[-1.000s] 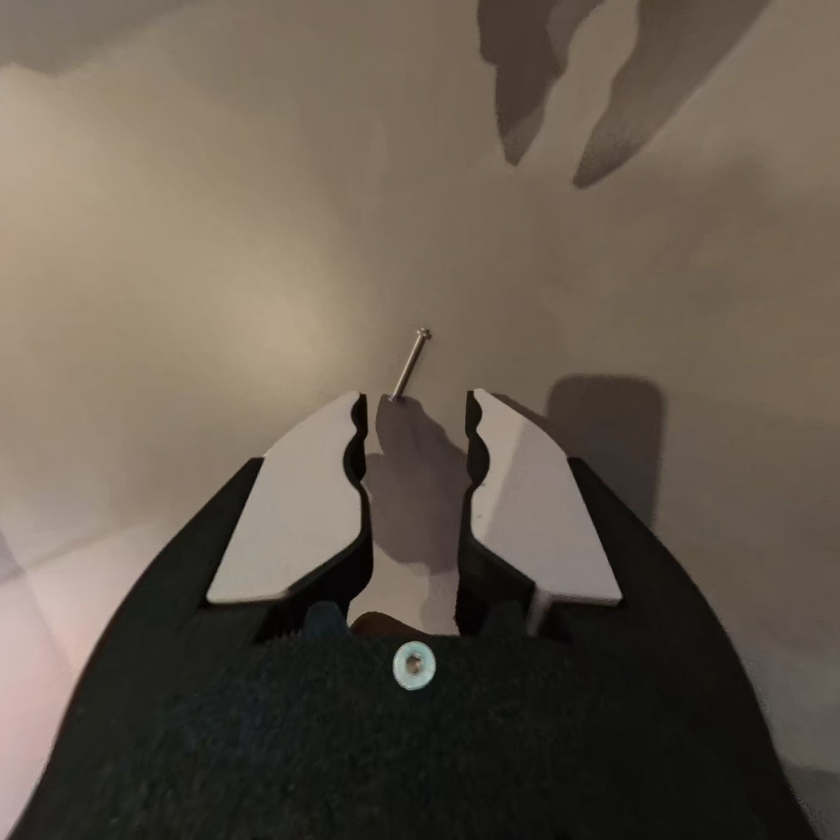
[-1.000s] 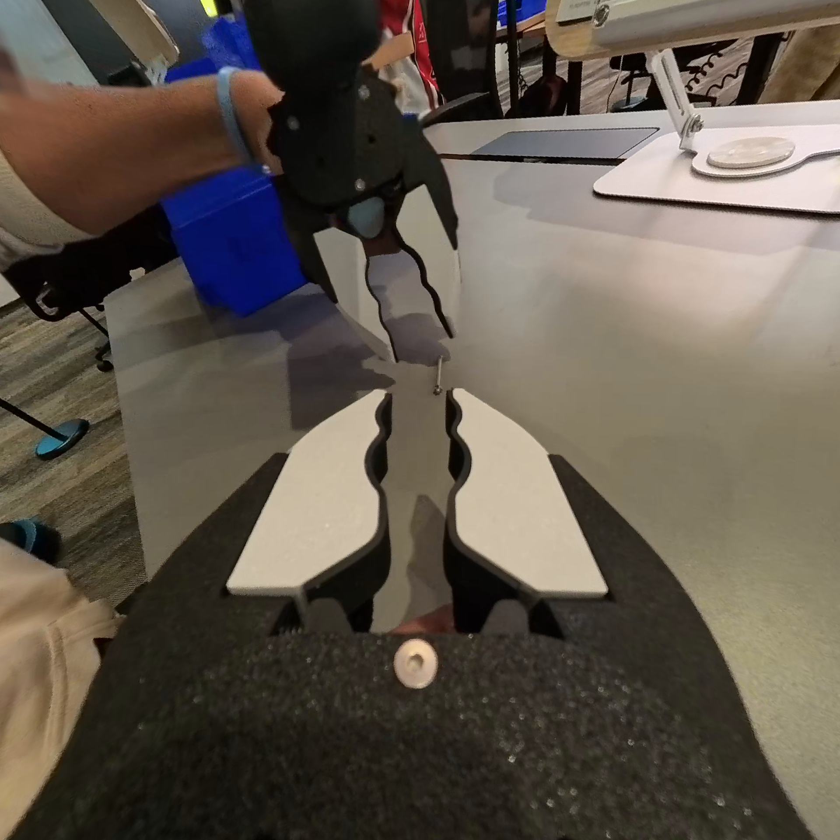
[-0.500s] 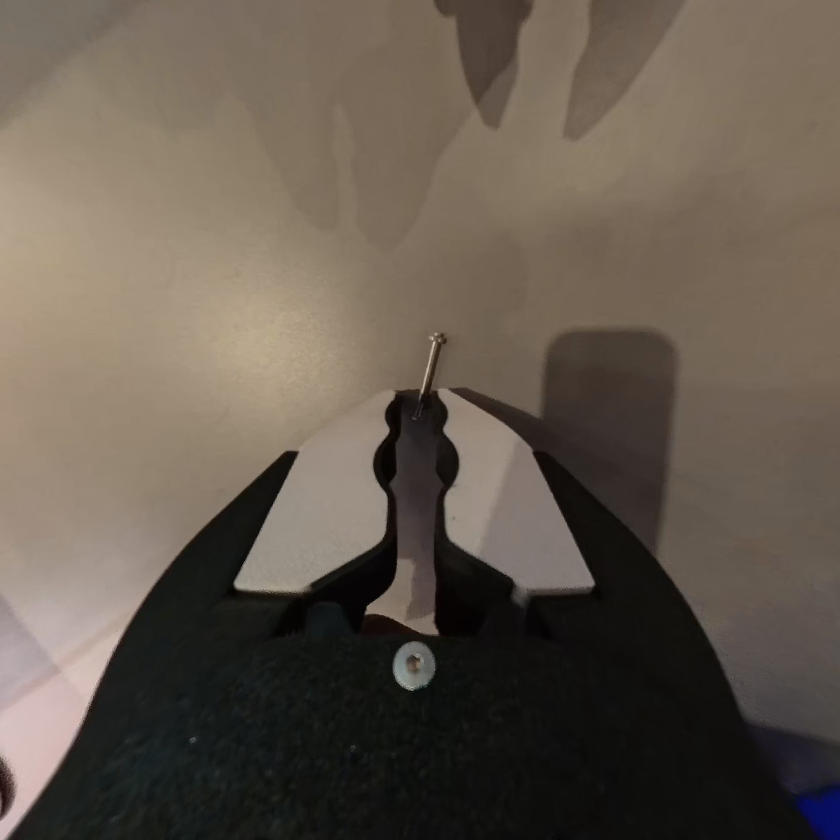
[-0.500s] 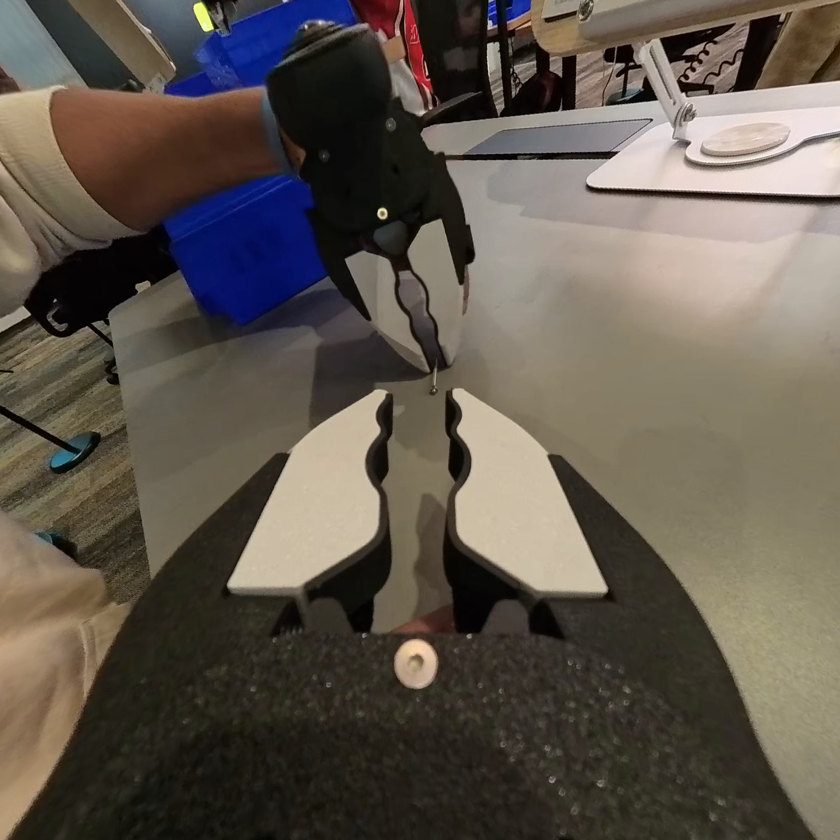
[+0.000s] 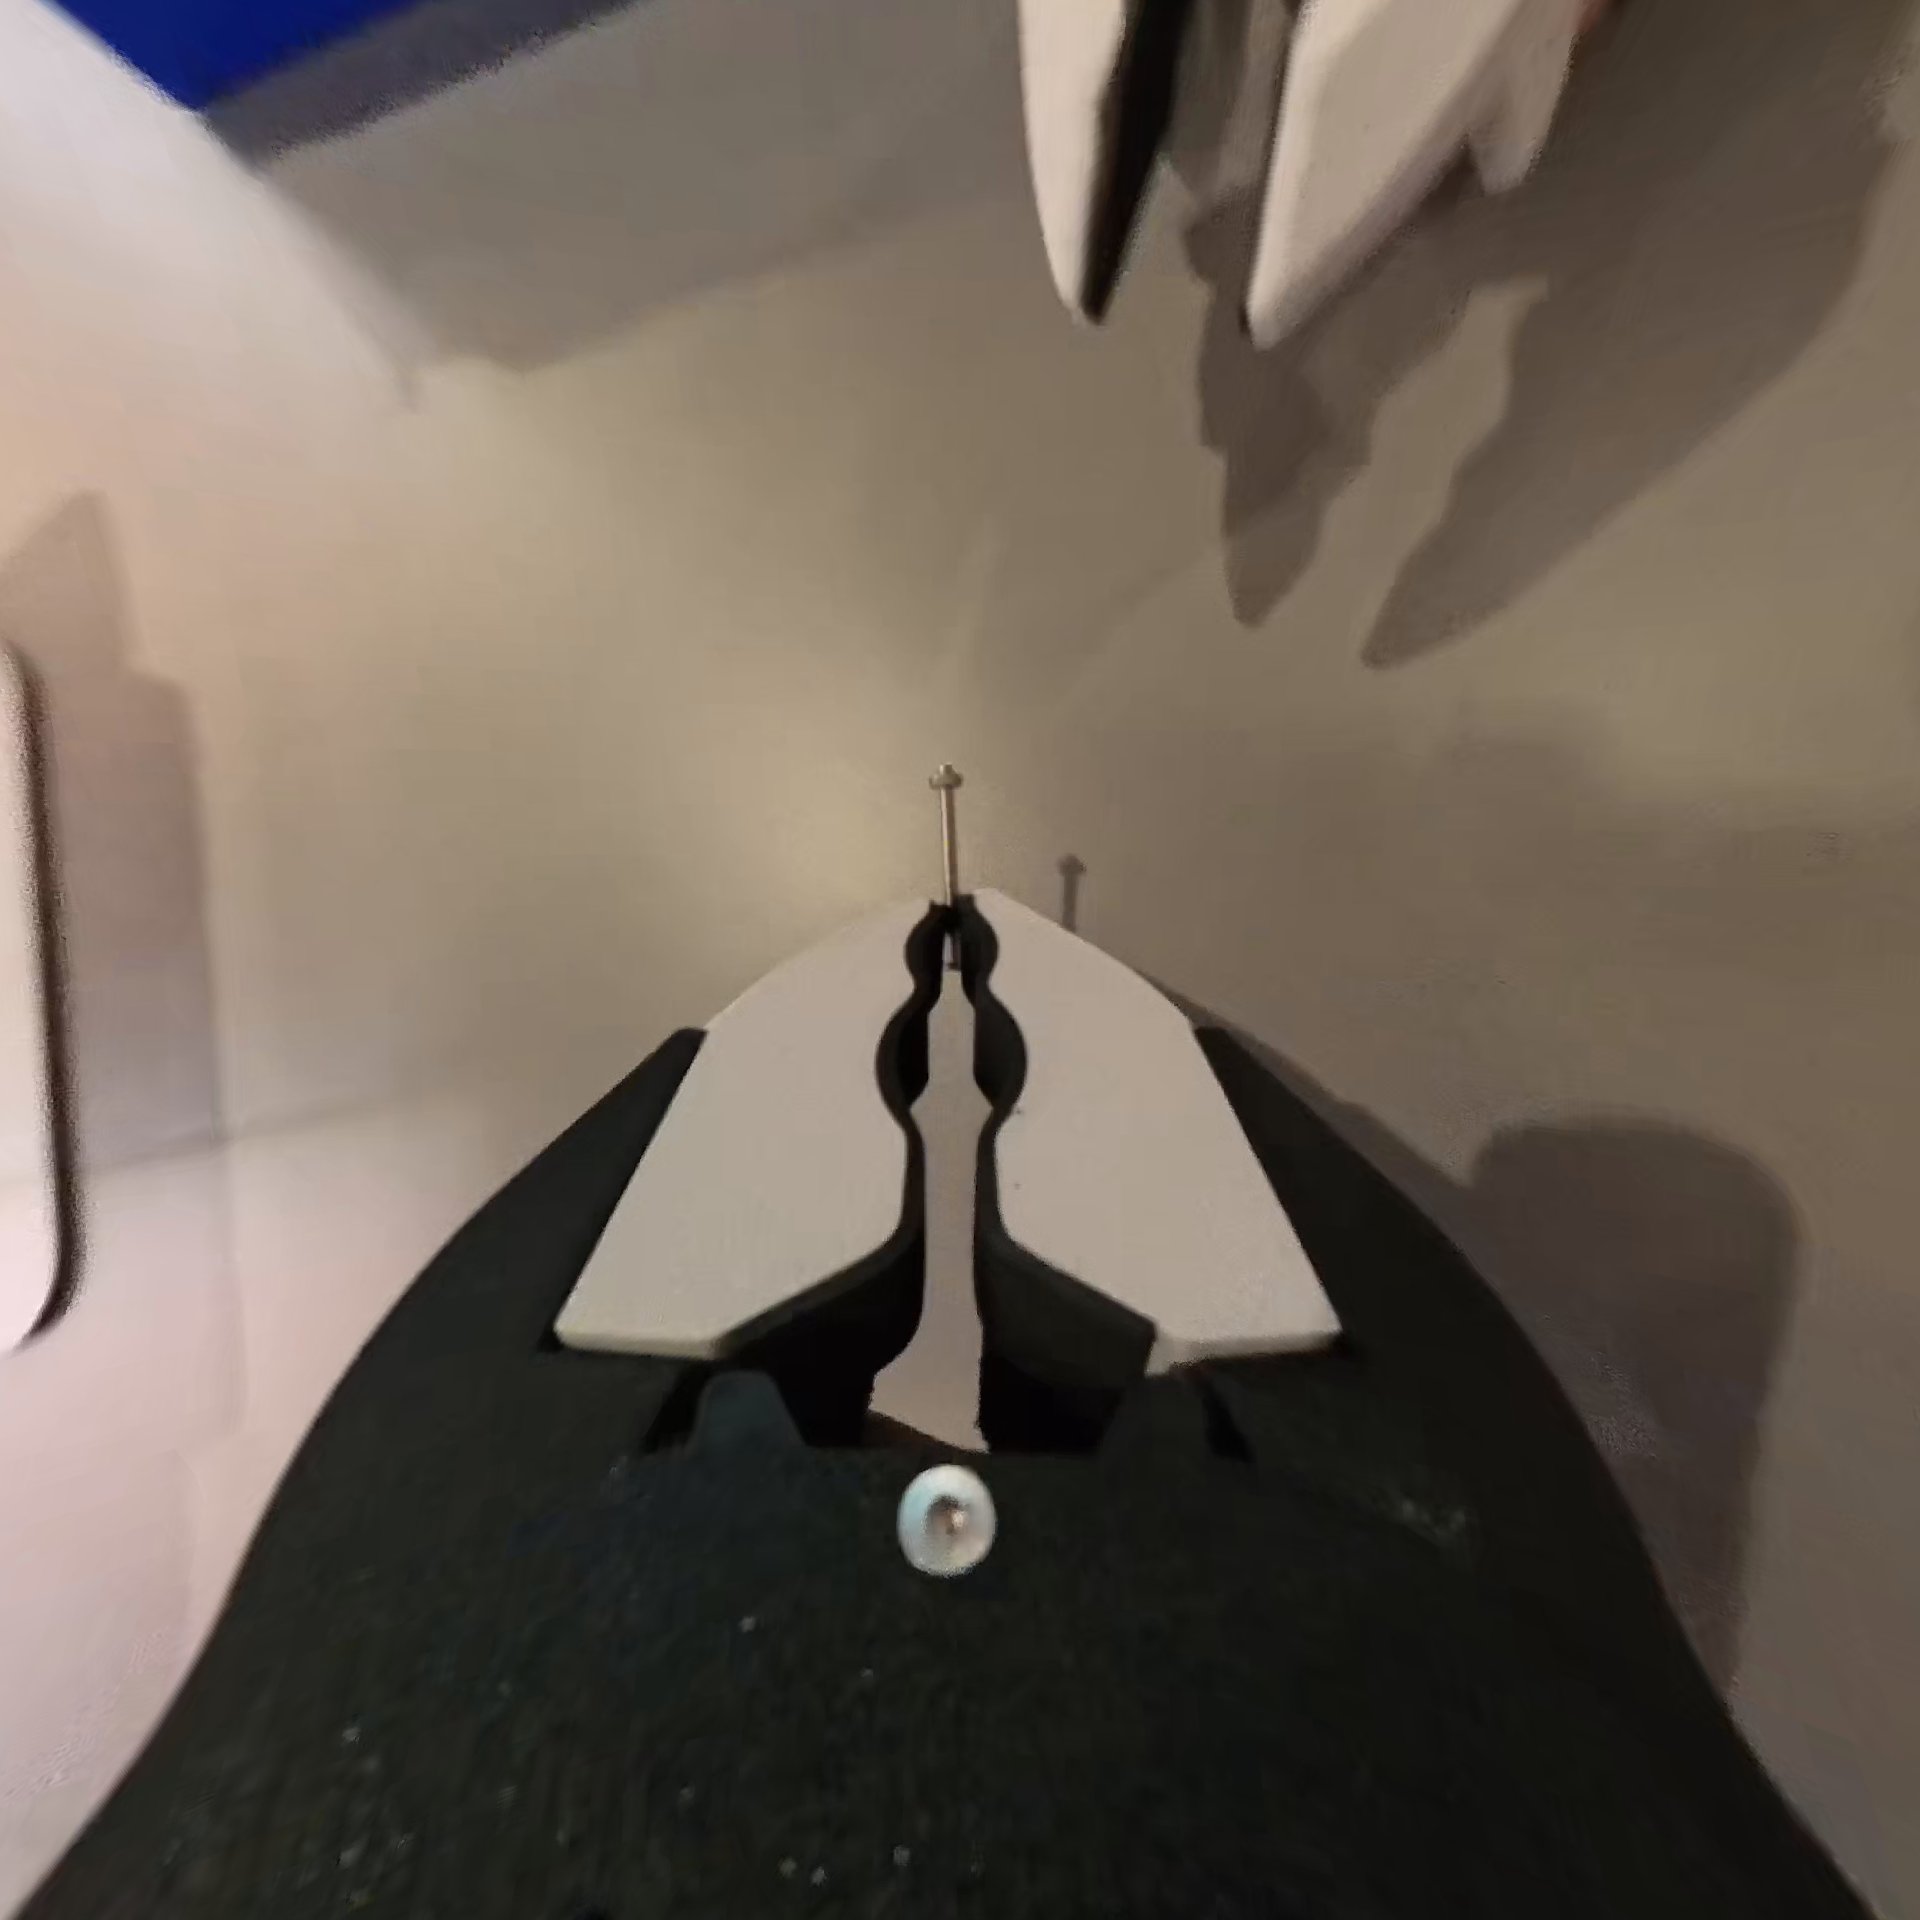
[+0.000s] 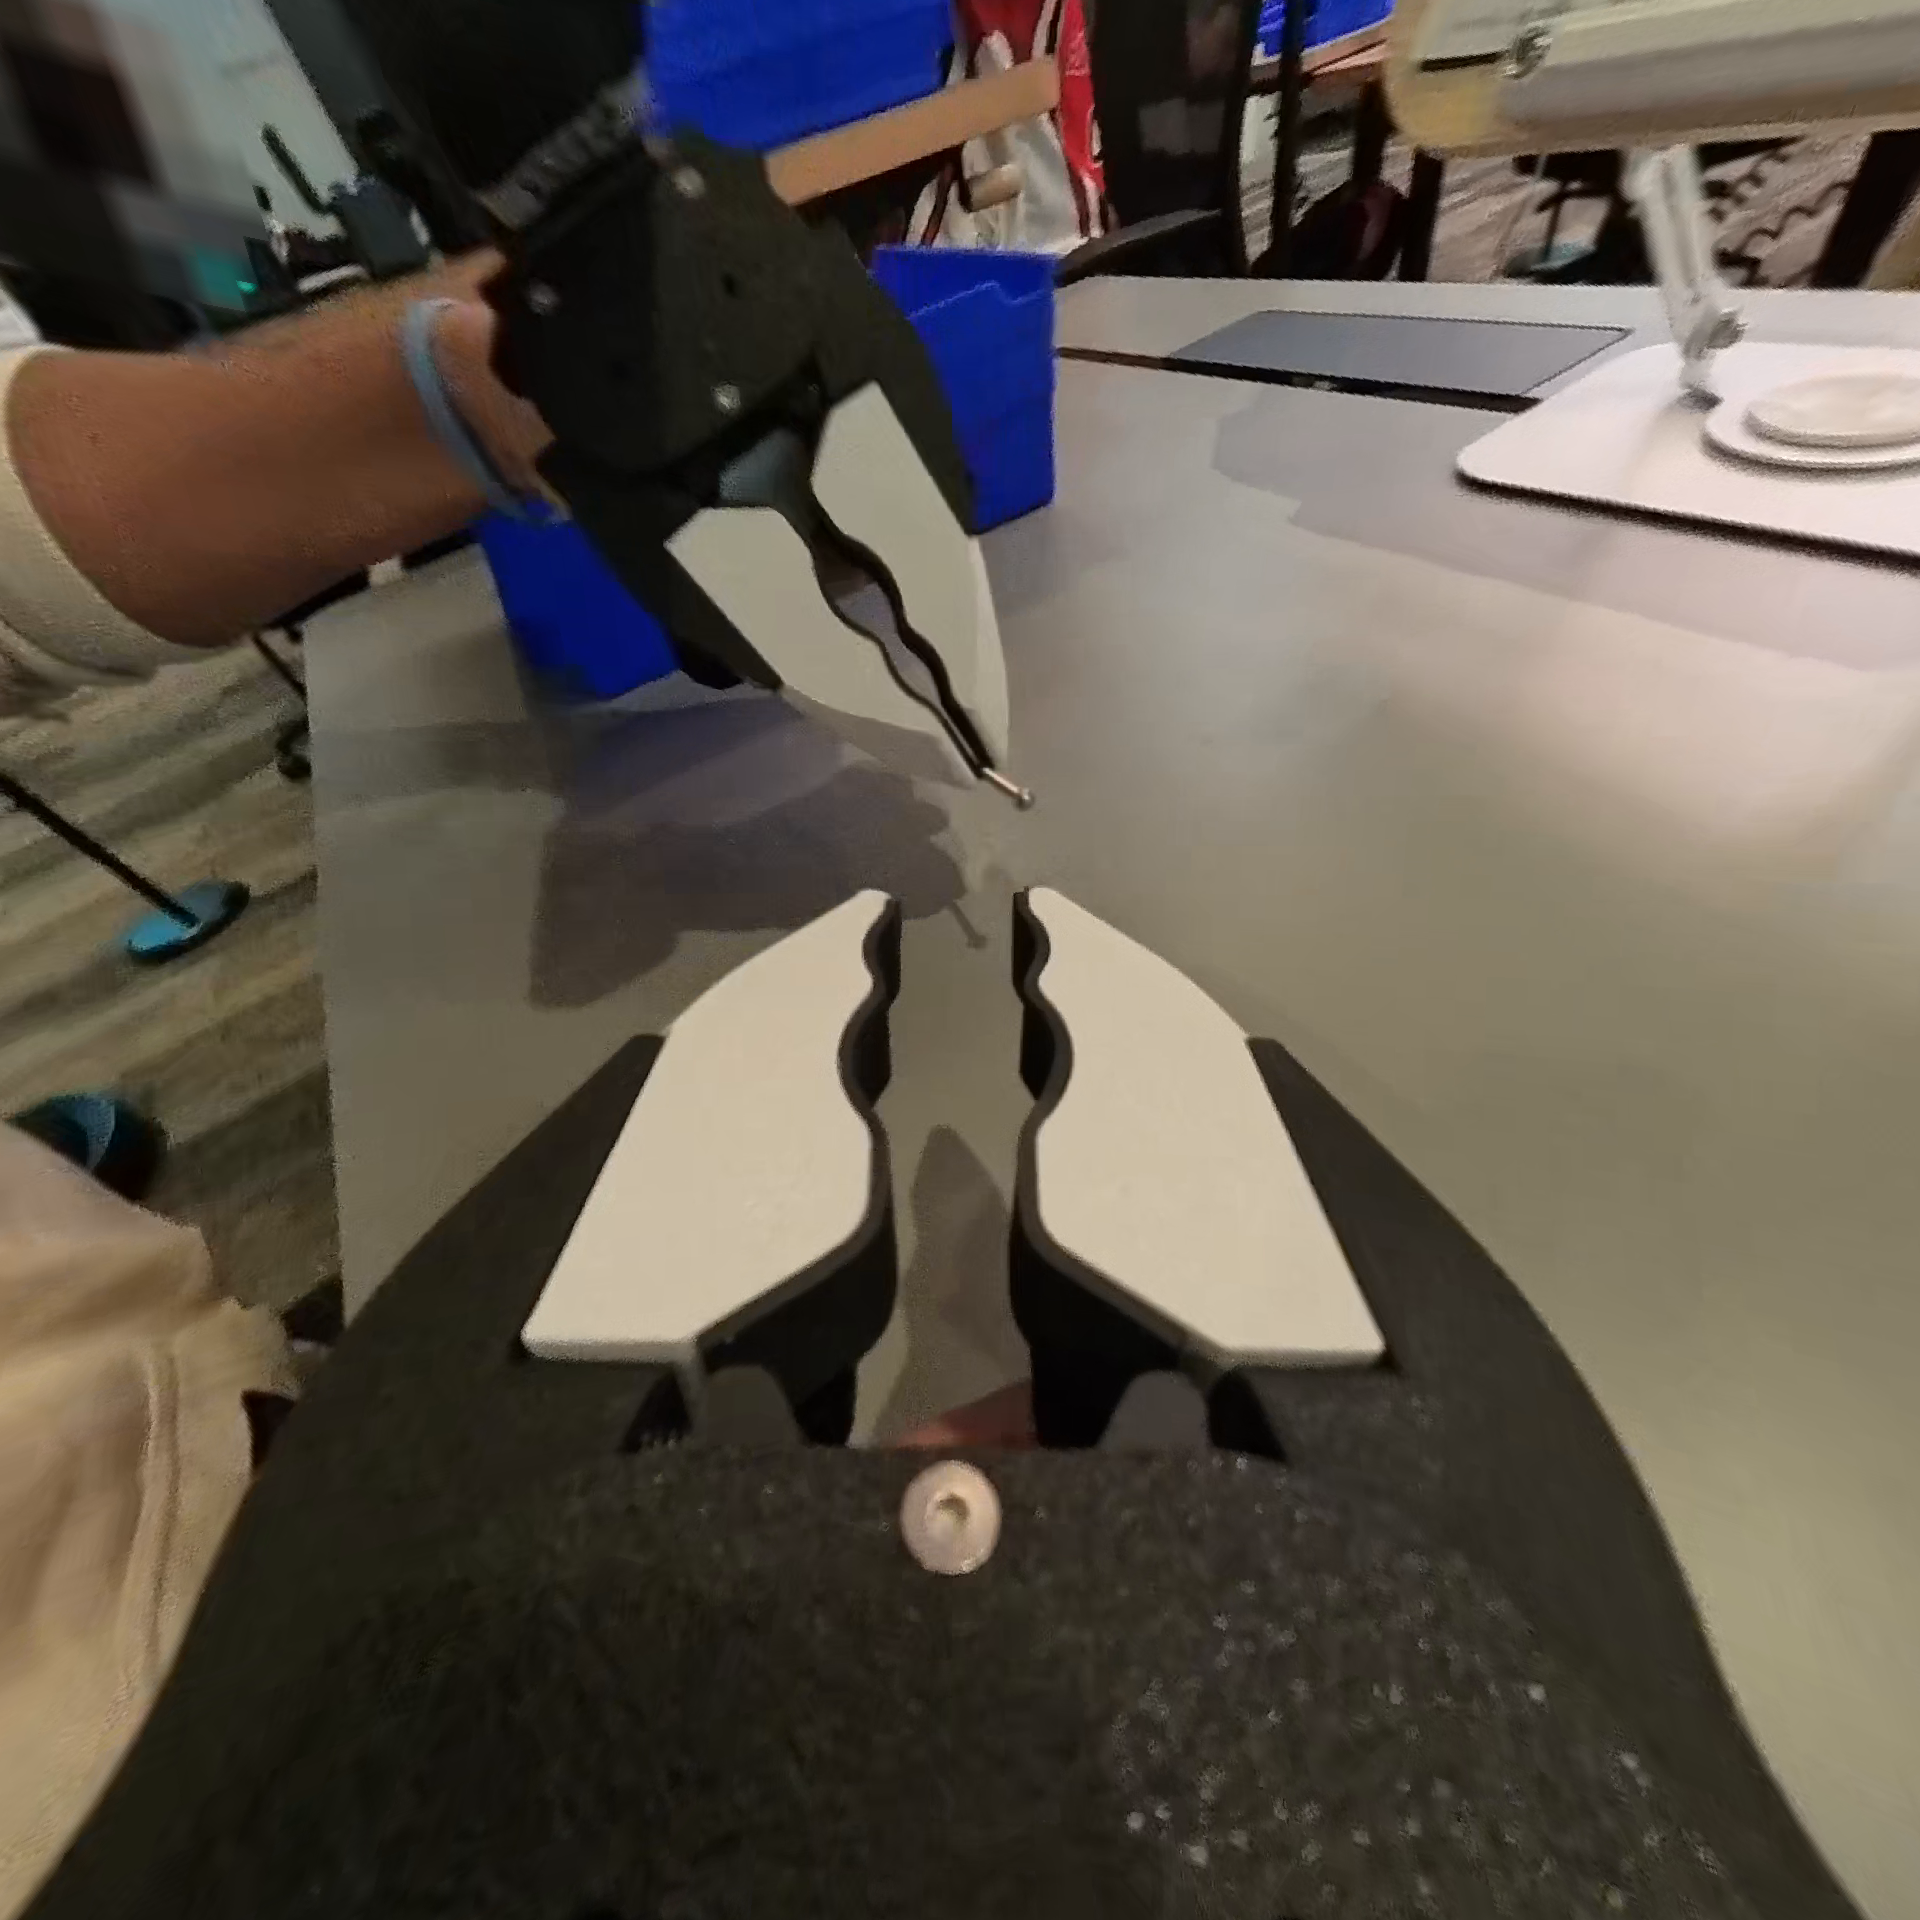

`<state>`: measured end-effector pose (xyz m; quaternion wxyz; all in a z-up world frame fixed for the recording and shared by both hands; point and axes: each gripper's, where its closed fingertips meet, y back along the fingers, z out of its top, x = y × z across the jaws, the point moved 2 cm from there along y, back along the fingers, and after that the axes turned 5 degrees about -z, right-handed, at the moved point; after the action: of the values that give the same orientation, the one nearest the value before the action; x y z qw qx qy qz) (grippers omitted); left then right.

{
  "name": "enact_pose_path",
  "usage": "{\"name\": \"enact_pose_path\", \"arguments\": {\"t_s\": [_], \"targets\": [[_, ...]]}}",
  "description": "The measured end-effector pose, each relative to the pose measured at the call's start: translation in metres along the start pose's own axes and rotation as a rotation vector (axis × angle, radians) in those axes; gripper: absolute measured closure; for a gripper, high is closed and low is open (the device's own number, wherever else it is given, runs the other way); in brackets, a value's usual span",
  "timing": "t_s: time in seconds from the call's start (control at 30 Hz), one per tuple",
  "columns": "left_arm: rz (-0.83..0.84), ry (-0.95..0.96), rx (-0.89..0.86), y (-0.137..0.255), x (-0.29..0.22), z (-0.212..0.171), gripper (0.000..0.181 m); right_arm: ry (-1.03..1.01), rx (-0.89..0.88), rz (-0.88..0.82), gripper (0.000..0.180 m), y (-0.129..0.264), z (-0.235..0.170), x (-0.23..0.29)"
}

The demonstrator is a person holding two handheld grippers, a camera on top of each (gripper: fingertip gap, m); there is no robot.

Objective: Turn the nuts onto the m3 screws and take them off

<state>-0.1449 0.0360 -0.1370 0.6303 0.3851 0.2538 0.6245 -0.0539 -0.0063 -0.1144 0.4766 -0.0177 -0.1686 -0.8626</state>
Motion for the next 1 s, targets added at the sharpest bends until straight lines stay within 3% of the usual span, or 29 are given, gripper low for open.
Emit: {"name": "enact_pose_path", "arguments": {"t_s": [0.17, 0.3, 0.47, 0.77, 1.0], "targets": [[0.348, -0.004, -0.071, 0.019, -0.021, 0.010, 0.179, -0.004, 0.018, 0.176, 0.155, -0.011, 0.001, 0.020], [0.422, 0.008, -0.154, 0.014, -0.038, 0.017, 0.179, 0.016, 0.001, 0.187, 0.158, -0.021, 0.008, 0.019], [0.453, 0.012, -0.230, 0.023, -0.043, 0.033, 0.179, 0.086, 0.083, 0.215, 0.149, -0.025, 0.001, 0.030], [0.407, -0.037, -0.169, 0.020, -0.049, 0.033, 0.179, 0.137, 0.048, 0.235, 0.149, -0.024, 0.014, 0.043], [0.390, -0.015, -0.220, 0.023, -0.052, 0.035, 0.179, 0.194, 0.052, 0.161, 0.162, -0.024, 0.012, 0.032]]}}
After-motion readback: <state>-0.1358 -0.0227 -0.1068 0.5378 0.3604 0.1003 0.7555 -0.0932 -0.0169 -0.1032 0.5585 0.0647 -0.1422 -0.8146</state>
